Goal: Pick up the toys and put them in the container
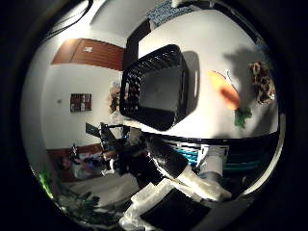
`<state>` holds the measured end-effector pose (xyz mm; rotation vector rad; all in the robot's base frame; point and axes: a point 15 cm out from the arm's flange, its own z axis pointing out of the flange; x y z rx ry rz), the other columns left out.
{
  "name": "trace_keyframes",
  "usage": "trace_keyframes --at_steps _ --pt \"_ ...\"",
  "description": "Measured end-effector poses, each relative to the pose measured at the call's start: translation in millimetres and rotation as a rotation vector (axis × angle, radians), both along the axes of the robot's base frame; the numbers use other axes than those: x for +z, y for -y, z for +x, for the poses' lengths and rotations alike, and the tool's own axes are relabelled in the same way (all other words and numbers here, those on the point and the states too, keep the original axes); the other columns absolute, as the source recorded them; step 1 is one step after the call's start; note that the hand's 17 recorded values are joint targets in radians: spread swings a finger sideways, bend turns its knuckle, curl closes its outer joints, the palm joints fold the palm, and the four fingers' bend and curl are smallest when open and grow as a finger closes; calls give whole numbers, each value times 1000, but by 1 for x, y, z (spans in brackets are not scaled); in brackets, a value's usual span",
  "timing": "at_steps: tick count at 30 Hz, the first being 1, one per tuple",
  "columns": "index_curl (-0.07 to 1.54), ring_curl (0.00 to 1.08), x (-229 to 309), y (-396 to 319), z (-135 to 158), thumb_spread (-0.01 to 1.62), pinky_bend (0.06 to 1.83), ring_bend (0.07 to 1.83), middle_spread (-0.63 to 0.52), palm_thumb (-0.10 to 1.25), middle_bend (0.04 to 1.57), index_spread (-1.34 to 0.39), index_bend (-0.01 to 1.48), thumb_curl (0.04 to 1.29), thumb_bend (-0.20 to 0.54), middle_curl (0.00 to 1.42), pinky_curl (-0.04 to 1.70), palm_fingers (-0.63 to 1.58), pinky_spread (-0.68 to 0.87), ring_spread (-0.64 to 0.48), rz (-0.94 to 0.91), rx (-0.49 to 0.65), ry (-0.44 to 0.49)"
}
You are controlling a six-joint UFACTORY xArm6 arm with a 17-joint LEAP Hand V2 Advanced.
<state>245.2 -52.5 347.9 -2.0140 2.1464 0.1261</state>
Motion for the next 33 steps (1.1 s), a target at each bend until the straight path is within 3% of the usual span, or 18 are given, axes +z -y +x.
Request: trace_keyframes --at_steps 14,19,28,33 --pt "273 220 34 43 28 1128 524 367 -2 448 197 -407 163 292 -23 322 232 206 422 180 -117 -5 21" --pt "271 223 40 89 44 1133 527 363 -2 432 197 -396 161 287 -22 320 238 200 420 181 -152 -77 6" --pt "261 230 -3 158 70 1142 544 369 -2 439 203 -363 153 283 -20 324 250 167 429 184 -148 -210 -13" --pt "259 235 -33 182 68 1143 549 378 19 440 198 -311 153 282 -21 326 255 150 427 193 -111 -269 -60"
